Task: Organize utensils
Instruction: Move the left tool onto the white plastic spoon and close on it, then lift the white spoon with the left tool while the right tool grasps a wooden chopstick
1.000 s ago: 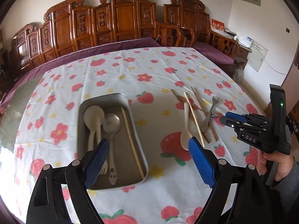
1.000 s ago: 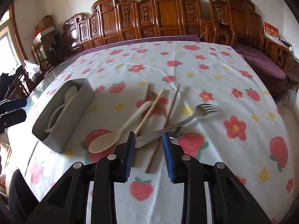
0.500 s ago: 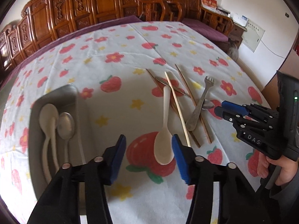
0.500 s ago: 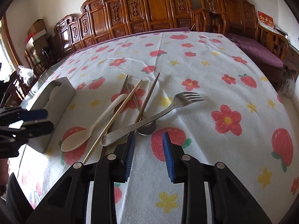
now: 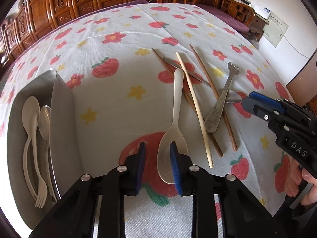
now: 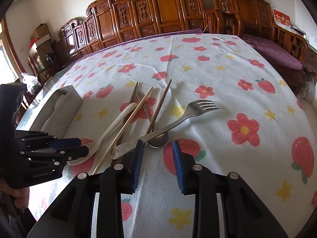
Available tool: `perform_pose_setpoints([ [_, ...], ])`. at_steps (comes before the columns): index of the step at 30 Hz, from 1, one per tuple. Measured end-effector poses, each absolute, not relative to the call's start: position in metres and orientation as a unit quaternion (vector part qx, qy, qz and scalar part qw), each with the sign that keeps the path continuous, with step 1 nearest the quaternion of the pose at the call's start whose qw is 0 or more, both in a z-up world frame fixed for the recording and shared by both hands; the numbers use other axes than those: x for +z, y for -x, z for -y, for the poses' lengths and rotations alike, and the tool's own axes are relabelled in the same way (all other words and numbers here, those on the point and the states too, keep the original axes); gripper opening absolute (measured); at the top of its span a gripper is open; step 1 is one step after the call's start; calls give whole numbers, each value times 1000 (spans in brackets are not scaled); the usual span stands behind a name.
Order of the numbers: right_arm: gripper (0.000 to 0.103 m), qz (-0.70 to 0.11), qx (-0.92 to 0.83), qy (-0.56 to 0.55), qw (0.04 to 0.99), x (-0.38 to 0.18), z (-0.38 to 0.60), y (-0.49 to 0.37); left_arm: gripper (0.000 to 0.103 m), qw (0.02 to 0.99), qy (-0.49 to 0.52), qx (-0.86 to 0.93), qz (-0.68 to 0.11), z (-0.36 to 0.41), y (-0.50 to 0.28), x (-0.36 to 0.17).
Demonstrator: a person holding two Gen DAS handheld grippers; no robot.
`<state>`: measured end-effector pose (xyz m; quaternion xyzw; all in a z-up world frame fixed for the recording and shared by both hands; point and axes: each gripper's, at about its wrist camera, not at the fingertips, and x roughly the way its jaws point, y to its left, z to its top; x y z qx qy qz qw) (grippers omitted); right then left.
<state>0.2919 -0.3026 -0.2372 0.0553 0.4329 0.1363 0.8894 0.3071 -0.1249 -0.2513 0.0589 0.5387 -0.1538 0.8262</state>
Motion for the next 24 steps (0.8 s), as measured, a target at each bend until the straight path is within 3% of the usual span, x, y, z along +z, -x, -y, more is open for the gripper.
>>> perform_pose_setpoints([
  [8,33,-429,144,-54,890,-233,295,-289,2,816,-10,-172,-552,117,-303,-251],
  [24,33,-425,180,-49,886,-230,268,-278,1,860,-10,-145,-490,91,-268,-210],
])
